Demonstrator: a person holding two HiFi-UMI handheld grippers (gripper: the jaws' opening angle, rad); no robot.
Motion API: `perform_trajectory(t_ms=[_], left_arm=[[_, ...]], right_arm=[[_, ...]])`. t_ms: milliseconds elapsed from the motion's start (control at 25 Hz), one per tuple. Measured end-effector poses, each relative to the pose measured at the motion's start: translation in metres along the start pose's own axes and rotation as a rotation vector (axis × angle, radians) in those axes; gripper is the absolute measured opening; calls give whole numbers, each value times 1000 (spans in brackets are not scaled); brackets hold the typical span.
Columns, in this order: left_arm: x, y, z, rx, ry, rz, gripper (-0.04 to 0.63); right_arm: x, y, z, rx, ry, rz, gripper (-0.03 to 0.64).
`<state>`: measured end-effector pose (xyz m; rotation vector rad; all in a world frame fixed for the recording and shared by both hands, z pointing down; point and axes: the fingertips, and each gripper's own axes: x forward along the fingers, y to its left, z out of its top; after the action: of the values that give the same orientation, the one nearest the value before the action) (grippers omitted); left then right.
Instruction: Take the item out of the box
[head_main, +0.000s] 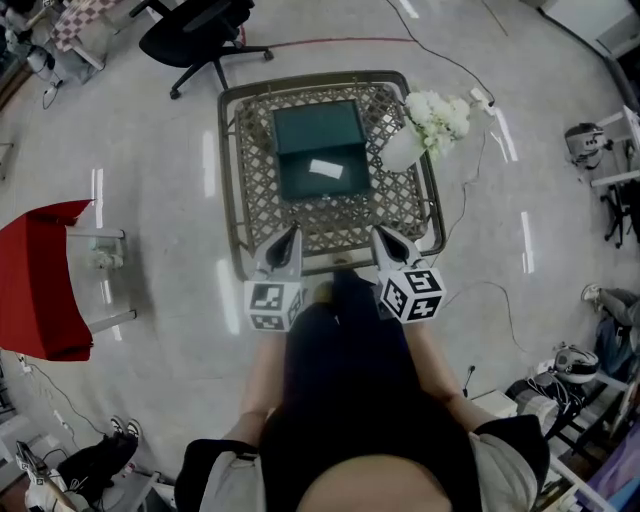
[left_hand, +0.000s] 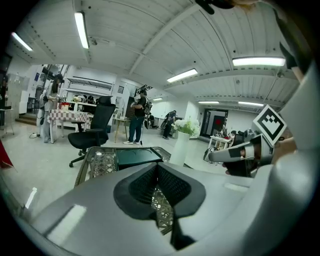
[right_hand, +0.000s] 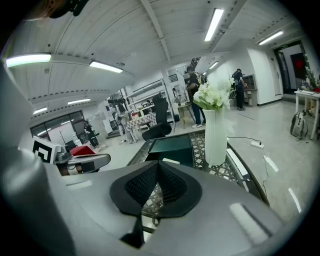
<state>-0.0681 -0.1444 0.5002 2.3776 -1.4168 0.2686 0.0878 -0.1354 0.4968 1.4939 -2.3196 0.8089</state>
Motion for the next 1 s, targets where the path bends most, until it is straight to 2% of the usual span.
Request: perform_trajectory(t_ms=[1000], left_arm=[[35,16,-23,-38,60,91,8]], right_arm=[[59,-23,1,-32,103,106,2]])
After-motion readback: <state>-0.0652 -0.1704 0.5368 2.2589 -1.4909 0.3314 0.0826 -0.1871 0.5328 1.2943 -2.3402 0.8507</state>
